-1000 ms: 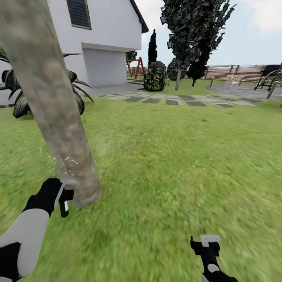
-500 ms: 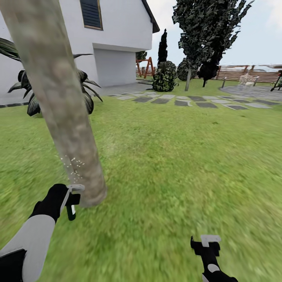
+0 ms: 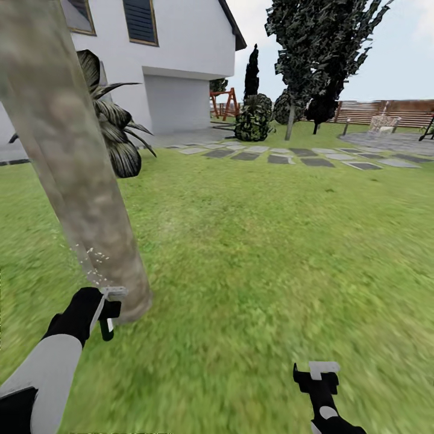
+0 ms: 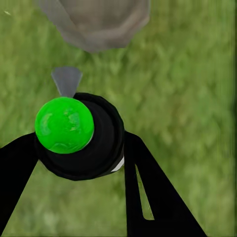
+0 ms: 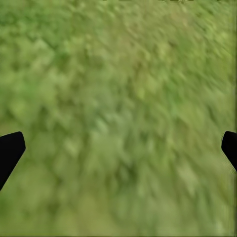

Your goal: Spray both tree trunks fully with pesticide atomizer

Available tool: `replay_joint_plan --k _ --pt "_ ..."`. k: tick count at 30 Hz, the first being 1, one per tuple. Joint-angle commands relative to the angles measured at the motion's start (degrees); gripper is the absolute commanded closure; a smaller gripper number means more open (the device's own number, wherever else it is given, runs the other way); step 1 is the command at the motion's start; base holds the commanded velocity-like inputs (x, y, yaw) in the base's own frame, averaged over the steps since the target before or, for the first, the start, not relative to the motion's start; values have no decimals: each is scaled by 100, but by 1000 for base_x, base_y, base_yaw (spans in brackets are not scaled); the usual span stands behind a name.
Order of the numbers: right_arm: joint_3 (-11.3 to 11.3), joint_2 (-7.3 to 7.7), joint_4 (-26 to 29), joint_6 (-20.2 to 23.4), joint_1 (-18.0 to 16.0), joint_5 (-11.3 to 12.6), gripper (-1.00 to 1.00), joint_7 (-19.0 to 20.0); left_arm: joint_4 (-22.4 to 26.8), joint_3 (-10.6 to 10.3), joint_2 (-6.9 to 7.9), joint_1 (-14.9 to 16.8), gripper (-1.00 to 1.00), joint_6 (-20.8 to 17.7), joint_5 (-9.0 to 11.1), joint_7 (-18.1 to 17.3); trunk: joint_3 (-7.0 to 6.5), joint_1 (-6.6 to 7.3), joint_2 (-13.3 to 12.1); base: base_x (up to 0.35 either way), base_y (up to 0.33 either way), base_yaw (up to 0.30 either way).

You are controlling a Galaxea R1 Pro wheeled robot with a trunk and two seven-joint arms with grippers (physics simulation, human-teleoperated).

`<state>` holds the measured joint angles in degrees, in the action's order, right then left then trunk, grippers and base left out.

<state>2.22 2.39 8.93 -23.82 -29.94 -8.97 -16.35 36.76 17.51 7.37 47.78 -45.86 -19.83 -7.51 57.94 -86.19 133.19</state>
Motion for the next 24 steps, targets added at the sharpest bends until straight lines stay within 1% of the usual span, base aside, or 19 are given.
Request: replay_joint_plan --k 1,2,3,4,6,7,8,9,12,18,24 --pt "24 -1 -5 -9 -3 -58 -100 -25 3 24 -2 -2 100 -7 -70 -53 5 1 2 0 -275 201" --pt "24 -1 -5 -9 -3 -54 -100 -26 4 33 7 -69 100 7 -69 -53 5 1 2 0 -275 243" --pt "24 -2 -5 -9 -3 -57 -100 -26 16 93 21 -191 100 47 -69 -54 5 1 2 0 -275 268" --pt "24 -2 -5 -9 -3 -56 -100 -25 12 128 47 -222 100 97 -72 -47 5 1 2 0 -275 273" --pt "24 -2 -5 -9 -3 -58 -100 -23 7 166 135 -357 100 239 -68 -26 5 1 2 43 -275 271" --pt "24 -2 -5 -9 -3 -58 -100 -22 13 233 164 -417 100 303 -63 -20 5 1 2 101 -270 182" --pt "24 -2 -5 -9 -3 -59 -100 -19 20 371 178 -459 100 354 -60 -16 5 1 2 181 -226 60" --pt "24 -2 -5 -9 -3 -59 -100 -19 18 421 173 -469 100 369 -62 -15 5 1 2 210 -205 30" --pt "24 -2 -8 -9 -3 -60 -100 -18 16 464 148 -479 100 382 -64 -14 5 1 2 229 -191 12" --pt "24 7 -12 -9 -3 -61 -100 -26 16 470 124 -484 100 384 -59 -14 5 1 2 231 -190 1" --pt "24 7 -13 -9 -3 -61 -100 -27 61 473 124 -482 100 385 -56 -14 5 1 2 125 -251 0"
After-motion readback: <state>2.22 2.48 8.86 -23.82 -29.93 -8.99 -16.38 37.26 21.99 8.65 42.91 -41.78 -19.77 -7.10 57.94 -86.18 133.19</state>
